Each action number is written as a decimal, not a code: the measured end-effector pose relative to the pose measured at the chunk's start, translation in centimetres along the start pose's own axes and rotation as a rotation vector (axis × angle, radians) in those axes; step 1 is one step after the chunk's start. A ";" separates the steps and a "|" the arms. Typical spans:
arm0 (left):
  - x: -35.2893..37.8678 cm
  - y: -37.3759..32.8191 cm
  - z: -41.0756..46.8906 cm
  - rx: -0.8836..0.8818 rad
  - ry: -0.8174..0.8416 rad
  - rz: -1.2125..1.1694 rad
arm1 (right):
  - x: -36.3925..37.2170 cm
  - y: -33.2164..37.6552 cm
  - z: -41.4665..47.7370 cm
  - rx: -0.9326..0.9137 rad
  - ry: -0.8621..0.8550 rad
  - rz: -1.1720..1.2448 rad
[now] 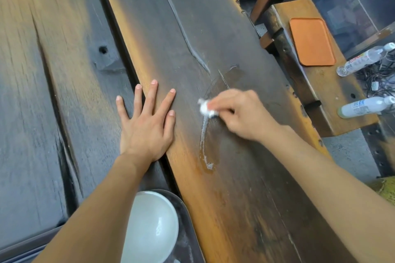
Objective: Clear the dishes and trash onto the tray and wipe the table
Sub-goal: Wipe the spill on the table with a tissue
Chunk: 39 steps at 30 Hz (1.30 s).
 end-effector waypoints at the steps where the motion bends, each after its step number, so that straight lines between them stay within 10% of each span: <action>1: 0.0 0.0 0.0 -0.003 0.000 0.000 | 0.3 0.9 -1.1 -0.019 0.149 0.070; 4: 0.0 0.0 0.0 -0.004 -0.007 0.006 | 0.0 1.3 -2.7 0.154 0.447 0.309; 9: 0.0 0.0 0.0 -0.003 -0.015 0.007 | -4.2 -7.0 2.4 0.547 -0.203 0.478; 13: 0.0 0.0 0.1 0.001 -0.028 0.014 | -4.9 -11.6 6.1 0.679 -0.235 0.278; 26: -0.4 -0.1 0.0 -0.011 -0.010 0.004 | 0.3 -0.1 0.8 0.227 0.805 0.202; 33: -0.3 -0.1 0.1 -0.005 -0.011 0.004 | -7.6 -10.4 8.5 0.645 -0.087 0.622; 39: -0.3 0.0 0.0 -0.007 -0.016 0.016 | -5.8 -12.8 10.2 0.751 0.011 0.654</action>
Point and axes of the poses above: each hand's wrist, its own z-axis towards the middle knuckle, its own x-axis out of the palm, y = z × x, the point moved 4 cm from there along z, towards the middle knuckle, and after that the axes turned 1 degree about -y, right-handed, at the moved point
